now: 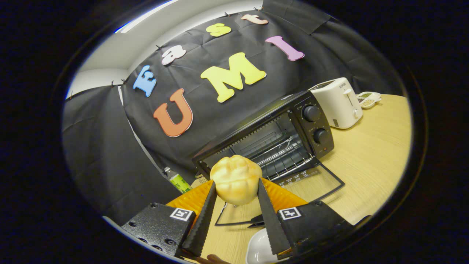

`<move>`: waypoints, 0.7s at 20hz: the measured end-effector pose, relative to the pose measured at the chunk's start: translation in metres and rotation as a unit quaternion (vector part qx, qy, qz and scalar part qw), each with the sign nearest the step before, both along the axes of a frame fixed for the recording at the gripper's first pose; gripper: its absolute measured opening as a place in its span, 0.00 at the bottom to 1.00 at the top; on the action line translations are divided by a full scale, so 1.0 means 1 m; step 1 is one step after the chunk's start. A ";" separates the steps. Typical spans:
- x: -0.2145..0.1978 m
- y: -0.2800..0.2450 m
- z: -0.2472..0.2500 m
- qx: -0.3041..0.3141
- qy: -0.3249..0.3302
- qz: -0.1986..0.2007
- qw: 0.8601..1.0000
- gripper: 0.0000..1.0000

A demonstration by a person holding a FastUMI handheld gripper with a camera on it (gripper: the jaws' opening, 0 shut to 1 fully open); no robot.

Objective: Open the toaster oven, put the food inside, and close the toaster oven door.

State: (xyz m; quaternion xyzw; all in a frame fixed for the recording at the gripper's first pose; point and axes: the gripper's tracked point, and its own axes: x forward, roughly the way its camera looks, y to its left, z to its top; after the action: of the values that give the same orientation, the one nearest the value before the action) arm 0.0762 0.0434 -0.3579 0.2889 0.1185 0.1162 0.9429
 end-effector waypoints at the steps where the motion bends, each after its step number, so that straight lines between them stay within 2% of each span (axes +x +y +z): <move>1: 0.011 -0.001 -0.003 0.002 0.007 -0.002 1.000 0.71; 7: 0.074 -0.009 -0.007 0.017 0.033 -0.026 0.999 0.71; 10: 0.102 -0.013 -0.016 -0.002 0.059 -0.037 0.998 0.71; 14: 0.121 -0.016 -0.006 0.004 0.053 -0.065 0.996 0.72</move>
State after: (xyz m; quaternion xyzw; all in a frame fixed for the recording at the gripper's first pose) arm 0.1975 0.0273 -0.3636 0.3054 0.1491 0.0398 0.9396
